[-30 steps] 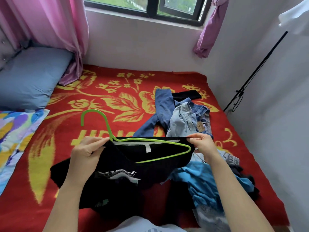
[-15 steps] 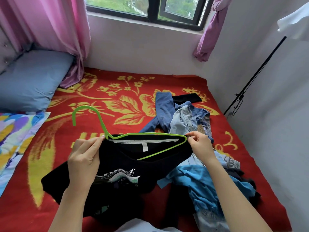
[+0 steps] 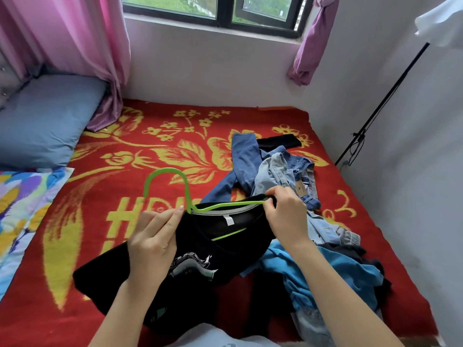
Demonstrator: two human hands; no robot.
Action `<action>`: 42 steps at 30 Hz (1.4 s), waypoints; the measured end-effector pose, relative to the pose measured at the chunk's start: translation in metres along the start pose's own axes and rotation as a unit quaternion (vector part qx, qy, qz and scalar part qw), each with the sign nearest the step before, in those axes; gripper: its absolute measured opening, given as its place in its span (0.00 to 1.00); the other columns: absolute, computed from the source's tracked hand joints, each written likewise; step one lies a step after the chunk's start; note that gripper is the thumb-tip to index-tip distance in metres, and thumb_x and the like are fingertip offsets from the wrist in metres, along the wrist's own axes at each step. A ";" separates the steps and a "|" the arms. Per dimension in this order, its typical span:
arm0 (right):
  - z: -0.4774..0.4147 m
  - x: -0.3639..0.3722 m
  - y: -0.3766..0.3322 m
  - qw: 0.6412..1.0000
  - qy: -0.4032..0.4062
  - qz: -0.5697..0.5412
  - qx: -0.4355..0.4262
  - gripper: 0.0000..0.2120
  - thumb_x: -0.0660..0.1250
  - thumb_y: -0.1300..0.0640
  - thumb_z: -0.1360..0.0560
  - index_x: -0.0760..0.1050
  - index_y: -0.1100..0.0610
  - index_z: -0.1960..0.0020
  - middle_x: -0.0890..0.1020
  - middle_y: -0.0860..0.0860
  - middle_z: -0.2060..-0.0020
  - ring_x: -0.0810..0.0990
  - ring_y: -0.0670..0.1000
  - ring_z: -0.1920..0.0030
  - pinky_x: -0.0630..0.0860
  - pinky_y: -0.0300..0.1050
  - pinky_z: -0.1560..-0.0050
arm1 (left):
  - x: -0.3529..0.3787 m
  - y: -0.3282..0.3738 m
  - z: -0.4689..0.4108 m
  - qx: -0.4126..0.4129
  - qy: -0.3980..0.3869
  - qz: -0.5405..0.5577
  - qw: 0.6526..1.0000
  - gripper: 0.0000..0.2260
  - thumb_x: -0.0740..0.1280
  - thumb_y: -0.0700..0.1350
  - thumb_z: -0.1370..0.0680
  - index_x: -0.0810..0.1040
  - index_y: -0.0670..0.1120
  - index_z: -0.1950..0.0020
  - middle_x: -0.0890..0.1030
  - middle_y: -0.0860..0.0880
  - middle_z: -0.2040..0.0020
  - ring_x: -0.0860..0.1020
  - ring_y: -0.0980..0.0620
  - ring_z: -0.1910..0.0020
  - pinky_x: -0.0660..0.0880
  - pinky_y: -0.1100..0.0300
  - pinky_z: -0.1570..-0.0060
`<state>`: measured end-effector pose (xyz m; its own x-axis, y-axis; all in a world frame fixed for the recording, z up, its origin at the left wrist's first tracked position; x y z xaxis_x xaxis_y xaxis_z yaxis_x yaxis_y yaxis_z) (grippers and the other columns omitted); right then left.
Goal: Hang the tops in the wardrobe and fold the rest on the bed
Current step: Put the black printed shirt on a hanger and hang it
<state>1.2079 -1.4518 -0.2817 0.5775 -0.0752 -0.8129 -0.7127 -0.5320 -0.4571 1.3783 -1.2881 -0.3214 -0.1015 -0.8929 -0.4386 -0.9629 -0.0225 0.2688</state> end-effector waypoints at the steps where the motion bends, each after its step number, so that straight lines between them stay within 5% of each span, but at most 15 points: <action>1: 0.003 0.001 -0.009 1.000 0.011 -0.018 -0.010 0.07 0.64 0.65 0.28 0.79 0.63 0.53 0.80 0.59 0.58 0.79 0.60 0.58 0.71 0.48 0.58 | 0.005 0.005 -0.003 0.011 -0.014 0.013 1.000 0.10 0.68 0.27 0.31 0.82 0.32 0.51 0.83 0.42 0.58 0.71 0.49 0.61 0.72 0.60 0.59; 5: 0.016 0.001 -0.050 0.989 0.039 -0.103 -0.101 0.07 0.64 0.63 0.33 0.80 0.62 0.57 0.81 0.55 0.65 0.76 0.49 0.67 0.68 0.39 0.61 | 0.018 0.012 -0.017 -0.012 -0.038 0.075 0.996 0.09 0.67 0.32 0.28 0.81 0.33 0.50 0.83 0.42 0.57 0.71 0.50 0.61 0.72 0.62 0.59; 9: -0.005 -0.019 -0.046 0.967 -0.121 -0.150 -0.165 0.17 0.66 0.57 0.28 0.77 0.63 0.41 0.75 0.52 0.58 0.71 0.47 0.57 0.65 0.32 0.52 | 0.004 -0.001 -0.035 -0.093 -0.029 0.141 0.985 0.13 0.69 0.33 0.31 0.79 0.37 0.47 0.82 0.53 0.56 0.75 0.60 0.59 0.70 0.74 0.52; 11: -0.018 -0.024 -0.027 0.959 -0.149 -0.132 -0.204 0.22 0.65 0.54 0.29 0.75 0.62 0.37 0.71 0.50 0.55 0.71 0.52 0.52 0.66 0.40 0.44 | -0.005 -0.006 -0.042 -0.155 -0.041 0.199 0.967 0.18 0.69 0.34 0.32 0.80 0.51 0.46 0.80 0.67 0.56 0.76 0.66 0.56 0.71 0.74 0.51; 13: -0.030 -0.024 -0.009 0.963 -0.124 -0.100 -0.217 0.23 0.66 0.58 0.31 0.75 0.61 0.37 0.69 0.51 0.55 0.72 0.56 0.51 0.67 0.47 0.45 | -0.010 -0.010 -0.048 -0.199 -0.062 0.245 0.947 0.29 0.71 0.32 0.32 0.79 0.68 0.49 0.80 0.69 0.55 0.78 0.65 0.56 0.73 0.72 0.51; 18: -0.059 -0.021 0.014 0.978 -0.028 -0.021 -0.205 0.15 0.65 0.48 0.30 0.81 0.58 0.54 0.75 0.56 0.61 0.74 0.59 0.57 0.71 0.54 0.54 | -0.012 -0.010 -0.058 -0.230 -0.102 0.279 0.927 0.36 0.70 0.25 0.32 0.78 0.72 0.54 0.81 0.66 0.57 0.79 0.64 0.57 0.72 0.74 0.52; 23: -0.067 -0.031 0.015 0.961 -0.173 -0.124 -0.174 0.06 0.67 0.59 0.25 0.78 0.62 0.53 0.80 0.50 0.60 0.78 0.53 0.58 0.74 0.46 0.52 | -0.024 -0.020 -0.075 -0.236 -0.138 0.273 0.922 0.33 0.70 0.27 0.31 0.79 0.70 0.58 0.80 0.69 0.59 0.78 0.69 0.59 0.69 0.78 0.55; 26: -0.071 -0.044 0.024 0.957 -0.156 -0.191 -0.156 0.07 0.70 0.66 0.29 0.79 0.55 0.59 0.79 0.39 0.69 0.77 0.41 0.64 0.69 0.29 0.60 | -0.038 -0.041 -0.077 -0.248 -0.179 0.247 0.919 0.33 0.71 0.31 0.30 0.76 0.75 0.62 0.82 0.64 0.61 0.77 0.71 0.60 0.68 0.79 0.57; 28: -0.075 -0.054 0.030 0.951 -0.139 -0.250 -0.115 0.12 0.71 0.69 0.31 0.78 0.52 0.62 0.80 0.37 0.70 0.77 0.38 0.67 0.70 0.28 0.62 | -0.046 -0.056 -0.074 -0.274 -0.211 0.236 0.908 0.29 0.71 0.33 0.30 0.79 0.72 0.65 0.84 0.57 0.62 0.78 0.68 0.63 0.70 0.77 0.60; 31: -0.078 -0.057 0.025 0.946 -0.145 -0.273 -0.096 0.11 0.71 0.69 0.31 0.79 0.53 0.61 0.80 0.38 0.70 0.77 0.37 0.68 0.70 0.28 0.62 | -0.051 -0.065 -0.072 -0.259 -0.292 0.249 0.886 0.25 0.70 0.34 0.28 0.81 0.68 0.64 0.83 0.60 0.63 0.79 0.67 0.64 0.71 0.76 0.61; 34: -0.079 -0.055 0.018 0.936 -0.133 -0.317 -0.074 0.10 0.70 0.70 0.30 0.79 0.56 0.61 0.79 0.38 0.73 0.75 0.37 0.70 0.69 0.27 0.65 | -0.055 -0.057 -0.078 -0.276 -0.318 0.260 0.869 0.10 0.72 0.54 0.29 0.79 0.72 0.56 0.82 0.66 0.55 0.78 0.69 0.56 0.70 0.77 0.56; 35: -0.080 -0.056 0.017 0.931 -0.128 -0.335 -0.066 0.10 0.70 0.70 0.30 0.79 0.56 0.61 0.79 0.39 0.73 0.75 0.37 0.71 0.68 0.27 0.66 | -0.057 -0.055 -0.080 -0.273 -0.312 0.251 0.875 0.13 0.72 0.56 0.30 0.76 0.75 0.55 0.80 0.70 0.53 0.77 0.71 0.53 0.69 0.79 0.53; 38: -0.083 -0.059 0.014 0.919 -0.144 -0.360 -0.070 0.09 0.67 0.70 0.28 0.79 0.58 0.59 0.80 0.39 0.73 0.76 0.37 0.70 0.69 0.26 0.66 | -0.058 -0.057 -0.083 -0.261 -0.234 0.174 0.920 0.30 0.72 0.39 0.28 0.73 0.79 0.61 0.76 0.77 0.61 0.73 0.78 0.58 0.65 0.83 0.56; 42: -0.091 -0.072 0.007 0.925 -0.124 -0.344 -0.103 0.11 0.63 0.68 0.24 0.77 0.61 0.44 0.81 0.35 0.69 0.77 0.34 0.66 0.70 0.26 0.62 | -0.071 -0.060 -0.102 -0.306 -0.096 0.178 0.930 0.26 0.73 0.38 0.30 0.77 0.74 0.66 0.77 0.72 0.68 0.76 0.72 0.64 0.70 0.79 0.55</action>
<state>1.1979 -1.5264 -0.1938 0.7393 0.5226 -0.4248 -0.1046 -0.5341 -0.8390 1.4686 -1.2690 -0.2188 -0.4864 -0.7977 -0.3565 -0.5427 -0.0439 0.8388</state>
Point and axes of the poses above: each hand's wrist, its own z-axis away from the middle knuckle, its own x-axis out of the palm, y = z × x, the point moved 1 cm from there along -z, towards the middle knuckle
